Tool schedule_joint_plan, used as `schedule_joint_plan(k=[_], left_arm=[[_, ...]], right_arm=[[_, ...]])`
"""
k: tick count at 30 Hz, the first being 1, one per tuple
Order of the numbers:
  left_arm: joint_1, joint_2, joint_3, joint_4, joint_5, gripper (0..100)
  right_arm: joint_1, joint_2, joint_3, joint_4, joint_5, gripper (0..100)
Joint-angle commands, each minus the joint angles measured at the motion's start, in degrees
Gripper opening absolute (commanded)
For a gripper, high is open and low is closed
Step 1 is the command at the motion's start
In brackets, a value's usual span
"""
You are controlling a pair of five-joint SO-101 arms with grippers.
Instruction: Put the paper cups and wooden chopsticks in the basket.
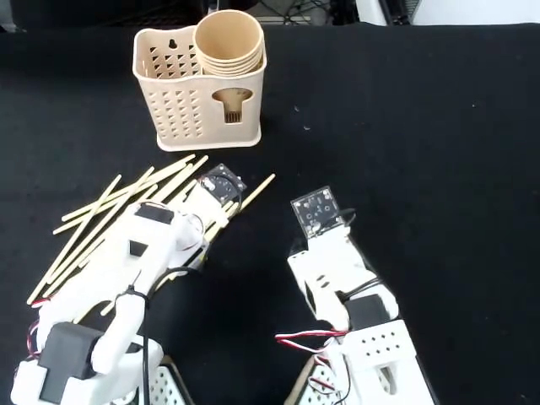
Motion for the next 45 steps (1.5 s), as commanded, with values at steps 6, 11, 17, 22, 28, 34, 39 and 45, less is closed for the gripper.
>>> schedule_joint_plan(k=[6, 11, 17, 22, 28, 34, 39, 45], left_arm=[[3.9, -0.5, 1.0, 3.3, 0.3, 6], [4.4, -0.5, 0.7, 3.0, 0.4, 6], [3.8, -1.2, 0.4, 3.3, 0.4, 3], [3.8, -1.2, 0.4, 3.3, 0.4, 3], [3.2, -5.1, -1.6, 7.5, 0.0, 3], [1.4, -15.3, -9.5, 22.1, -6.1, 3], [0.4, -17.6, -13.2, 32.1, -15.8, 3], [-2.9, -17.8, -19.0, 33.8, -17.9, 3]], right_arm=[[-0.5, -0.6, 0.0, -1.1, -0.5, 12.0], [-0.5, -0.6, 0.0, -1.1, -0.5, 12.0], [-0.5, -0.6, 0.0, -1.1, -0.5, 12.0], [-0.5, -0.6, 0.0, -1.1, -0.5, 12.0], [-0.5, -0.6, 0.0, -1.1, -0.5, 12.0], [-0.2, -0.6, 0.0, -1.1, -0.5, 12.0], [3.7, -0.6, -0.3, -2.6, -1.1, 12.0], [7.4, -0.7, -0.8, -3.3, -4.0, 12.0]])
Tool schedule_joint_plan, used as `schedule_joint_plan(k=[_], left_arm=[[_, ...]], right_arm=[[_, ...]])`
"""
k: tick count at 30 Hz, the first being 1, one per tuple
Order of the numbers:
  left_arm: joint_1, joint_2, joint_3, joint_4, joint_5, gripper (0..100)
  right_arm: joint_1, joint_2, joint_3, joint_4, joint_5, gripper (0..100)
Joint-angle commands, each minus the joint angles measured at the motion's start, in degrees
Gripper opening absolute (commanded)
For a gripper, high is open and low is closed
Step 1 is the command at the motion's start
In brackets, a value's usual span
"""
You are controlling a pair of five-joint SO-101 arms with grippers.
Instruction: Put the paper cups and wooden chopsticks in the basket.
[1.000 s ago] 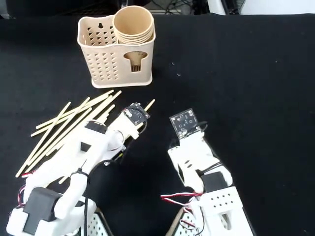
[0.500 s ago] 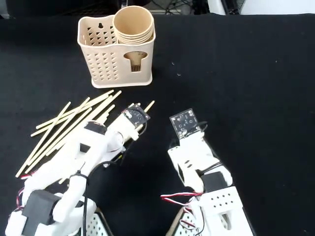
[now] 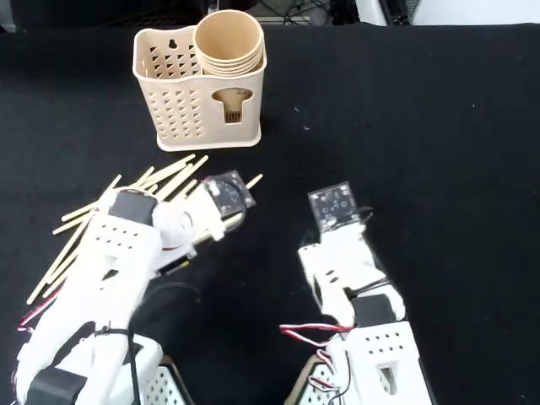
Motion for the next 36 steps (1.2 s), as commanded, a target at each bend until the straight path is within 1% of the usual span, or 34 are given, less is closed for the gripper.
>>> schedule_joint_plan(k=[1, 4, 12, 16, 19, 21, 23, 29, 30, 34, 36], left_arm=[[-1.5, -1.6, -6.5, 2.1, -1.0, 3], [-1.0, -1.6, -12.4, 6.9, -1.0, 3], [-1.5, -1.1, -31.3, 16.4, -0.7, 3], [-1.6, -1.1, -37.1, 17.8, -0.5, 3], [-1.6, -1.1, -40.2, 16.3, 2.3, 3], [-1.9, -1.1, -41.5, 12.8, 5.2, 3], [-3.7, -1.4, -42.5, 7.8, 9.6, 3], [-8.9, -1.7, -44.1, -15.2, 29.4, 3], [-9.6, -1.7, -43.8, -19.0, 30.9, 3], [-11.4, -1.1, -41.3, -31.4, 33.1, 3], [-11.5, -1.1, -38.7, -38.2, 36.2, 3]], right_arm=[[1.4, -0.7, -0.8, -1.1, -1.1, 12.0], [1.3, -0.7, -0.8, -1.1, -1.1, 12.0], [1.1, -0.7, -0.8, -1.1, -1.1, 12.0], [1.1, -0.7, -0.7, -1.1, -1.1, 12.0], [1.1, -0.7, -0.7, -1.1, -1.1, 12.0], [1.1, -0.7, -0.7, -1.1, -1.1, 12.0], [1.1, -0.7, -0.7, -1.1, -1.1, 12.0], [1.1, -0.7, -0.7, -1.1, -1.1, 12.0], [1.1, -0.7, -0.7, -1.1, -1.1, 12.0], [1.1, -0.7, -0.7, -1.1, -1.1, 12.0], [1.1, -0.7, -0.7, -1.1, -1.1, 12.0]])
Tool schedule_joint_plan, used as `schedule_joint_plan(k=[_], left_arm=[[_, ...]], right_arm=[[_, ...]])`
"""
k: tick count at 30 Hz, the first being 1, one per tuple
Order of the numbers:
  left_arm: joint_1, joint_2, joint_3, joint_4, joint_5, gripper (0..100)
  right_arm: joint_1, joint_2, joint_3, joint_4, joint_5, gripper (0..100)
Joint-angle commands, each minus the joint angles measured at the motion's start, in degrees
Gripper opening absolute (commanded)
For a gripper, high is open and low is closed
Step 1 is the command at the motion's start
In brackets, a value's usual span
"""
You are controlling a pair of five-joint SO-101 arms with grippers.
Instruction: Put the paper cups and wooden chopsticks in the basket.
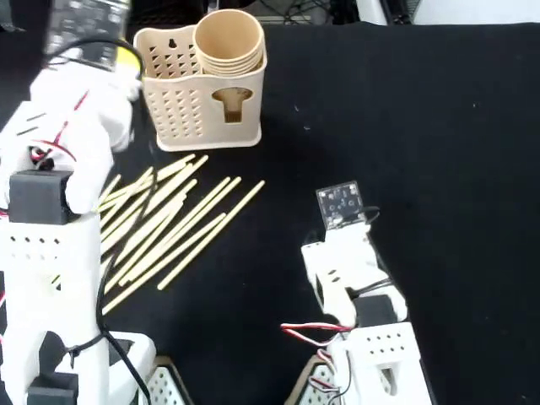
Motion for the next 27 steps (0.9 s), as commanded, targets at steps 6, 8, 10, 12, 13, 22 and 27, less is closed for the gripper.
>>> schedule_joint_plan(k=[6, 8, 10, 12, 13, 22, 27], left_arm=[[-0.7, -0.9, 10.8, -33.9, 13.9, 3], [-0.5, -0.7, 14.3, -42.3, 15.4, 3], [-0.4, 0.4, 17.6, -50.3, 16.2, 3], [-0.4, 2.1, 19.5, -55.8, 16.3, 3], [-0.4, 3.0, 19.8, -57.5, 16.3, 3], [-0.4, 11.6, 20.0, -59.3, 17.4, 3], [-0.7, 14.4, 20.2, -58.9, 22.5, 3]], right_arm=[[0.6, -0.7, -0.7, -1.1, -0.3, 12.0], [0.6, -0.7, -0.7, -1.1, -0.3, 12.0], [0.6, -0.7, -0.7, -1.1, -0.3, 12.0], [0.5, -0.7, -0.7, -1.1, -0.3, 12.0], [0.5, -0.7, -0.7, -1.1, -0.3, 12.0], [-1.5, -0.6, -0.3, -2.3, -0.3, 12.0], [-1.5, -0.6, -0.3, -2.3, -0.3, 12.0]])
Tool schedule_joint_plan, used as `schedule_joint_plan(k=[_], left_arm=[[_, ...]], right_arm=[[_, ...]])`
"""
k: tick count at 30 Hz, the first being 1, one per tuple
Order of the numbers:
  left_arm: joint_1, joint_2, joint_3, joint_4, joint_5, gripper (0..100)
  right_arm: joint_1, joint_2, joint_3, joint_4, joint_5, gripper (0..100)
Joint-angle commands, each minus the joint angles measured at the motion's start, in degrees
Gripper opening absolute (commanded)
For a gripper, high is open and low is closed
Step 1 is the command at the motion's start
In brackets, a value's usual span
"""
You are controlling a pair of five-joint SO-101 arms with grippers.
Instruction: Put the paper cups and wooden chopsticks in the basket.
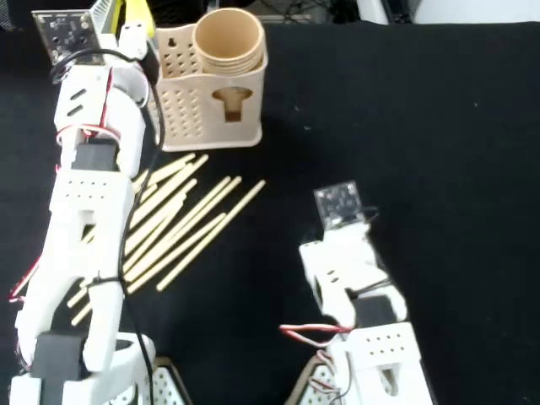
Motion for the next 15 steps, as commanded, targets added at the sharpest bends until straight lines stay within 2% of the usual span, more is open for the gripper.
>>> schedule_joint_plan(k=[1, 9, 15], left_arm=[[-0.6, 1.0, -0.3, -1.2, 2.0, 3], [-0.7, 6.2, -0.7, -1.1, 1.8, 3], [-0.8, 6.2, -0.2, -0.9, 2.0, 13]], right_arm=[[-0.6, -0.6, -0.3, -1.2, -0.2, 12.0], [-0.6, -0.6, -0.2, -1.2, -0.2, 12.0], [-0.6, -0.6, -0.2, -1.2, -0.1, 12.0]])
